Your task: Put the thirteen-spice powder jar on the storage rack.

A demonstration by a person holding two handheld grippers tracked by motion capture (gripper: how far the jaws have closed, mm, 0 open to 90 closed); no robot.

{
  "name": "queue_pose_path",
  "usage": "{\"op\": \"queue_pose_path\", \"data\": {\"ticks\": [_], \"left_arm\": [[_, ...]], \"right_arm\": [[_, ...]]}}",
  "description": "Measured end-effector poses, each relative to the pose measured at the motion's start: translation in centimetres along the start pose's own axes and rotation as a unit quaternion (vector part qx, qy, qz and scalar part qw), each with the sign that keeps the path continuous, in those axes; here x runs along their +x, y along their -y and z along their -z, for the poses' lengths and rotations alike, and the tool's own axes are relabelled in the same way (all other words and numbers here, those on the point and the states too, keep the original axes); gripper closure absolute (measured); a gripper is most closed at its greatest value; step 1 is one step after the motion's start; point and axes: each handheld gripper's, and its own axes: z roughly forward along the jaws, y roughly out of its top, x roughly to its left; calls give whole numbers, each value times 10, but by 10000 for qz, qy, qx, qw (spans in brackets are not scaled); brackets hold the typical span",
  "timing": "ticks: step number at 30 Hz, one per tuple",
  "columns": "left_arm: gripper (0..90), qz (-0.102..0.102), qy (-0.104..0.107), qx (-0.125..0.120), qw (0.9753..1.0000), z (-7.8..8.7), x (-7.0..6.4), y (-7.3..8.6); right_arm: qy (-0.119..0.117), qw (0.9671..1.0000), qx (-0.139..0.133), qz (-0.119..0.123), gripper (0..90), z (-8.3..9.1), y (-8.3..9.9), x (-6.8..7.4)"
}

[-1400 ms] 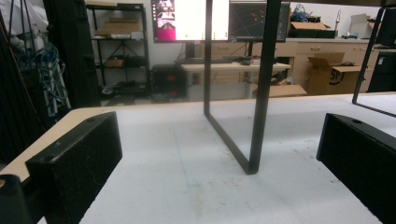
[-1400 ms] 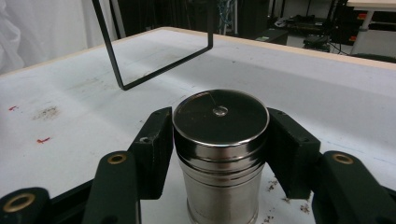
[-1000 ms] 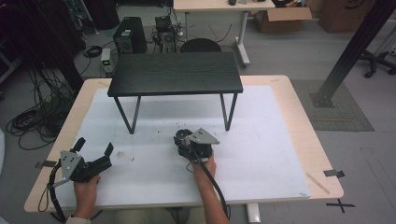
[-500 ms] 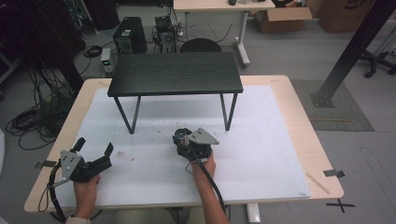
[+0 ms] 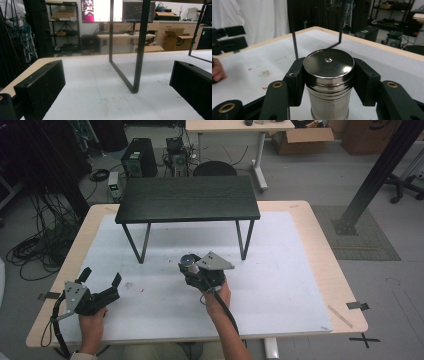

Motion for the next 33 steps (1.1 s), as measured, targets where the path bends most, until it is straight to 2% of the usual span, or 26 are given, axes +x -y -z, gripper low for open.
{"op": "queue_pose_path", "data": {"ticks": [7, 11, 12, 13, 18, 24, 26, 27, 33], "left_arm": [[5, -10, -2, 5, 10000, 0, 0, 0], [5, -12, -2, 9, 10000, 0, 0, 0], [5, -11, -1, 9, 10000, 0, 0, 0], [5, -12, -1, 10, 10000, 0, 0, 0], [5, -12, -1, 9, 10000, 0, 0, 0], [5, -9, 0, 10, 10000, 0, 0, 0], [5, -11, 0, 21, 10000, 0, 0, 0], [5, -9, -1, 13, 10000, 0, 0, 0], [5, -6, -2, 16, 10000, 0, 0, 0]], "right_arm": [[-221, 9997, -41, 124, 485, 11, -25, 3], [-299, 9989, 20, 361, 486, 20, -45, 6], [-299, 9989, 20, 361, 486, 20, -45, 6], [-353, 9985, -1, 426, 485, 24, -53, 6], [-468, 9978, -7, 464, 486, 30, -69, 6], [-680, 9970, -55, 378, 485, 38, -91, 0], [-683, 9969, -44, 400, 486, 39, -94, 0], [-680, 9965, -29, 492, 486, 42, -101, -1], [-758, 9957, -97, 519, 485, 46, -119, -5]]}}
